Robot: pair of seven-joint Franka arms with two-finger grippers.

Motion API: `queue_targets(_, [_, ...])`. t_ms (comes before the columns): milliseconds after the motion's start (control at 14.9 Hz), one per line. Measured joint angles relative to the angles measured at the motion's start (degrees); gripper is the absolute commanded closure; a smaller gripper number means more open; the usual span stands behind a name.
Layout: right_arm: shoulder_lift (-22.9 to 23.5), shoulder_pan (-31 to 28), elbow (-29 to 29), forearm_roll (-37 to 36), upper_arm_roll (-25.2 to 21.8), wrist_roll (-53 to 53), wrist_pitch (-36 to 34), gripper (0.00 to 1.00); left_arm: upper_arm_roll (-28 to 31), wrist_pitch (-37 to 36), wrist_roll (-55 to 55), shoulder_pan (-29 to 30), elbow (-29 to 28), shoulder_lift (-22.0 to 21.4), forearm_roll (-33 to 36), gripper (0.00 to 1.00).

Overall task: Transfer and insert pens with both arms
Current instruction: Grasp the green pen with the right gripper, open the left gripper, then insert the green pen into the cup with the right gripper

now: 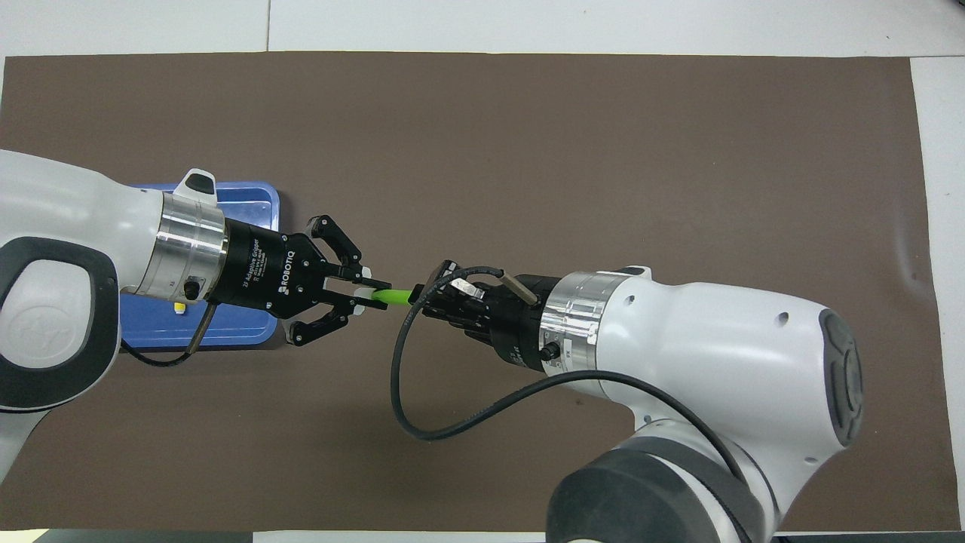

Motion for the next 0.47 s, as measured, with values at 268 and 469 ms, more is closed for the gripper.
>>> queue_targets(268, [0.03, 0.0, 0.01, 0.0, 0.0, -0.82, -0.17, 1.0, -0.02, 0.08, -0.28, -0.01, -0.08, -0.06, -0.07, 0.0])
queue_targets(469, [0.04, -0.22, 0.24, -0.56, -0.06, -1.27, -2.14, 1.0, 0.06, 0.42, -0.98, 0.04, -0.05, -0.81, -0.11, 0.0])
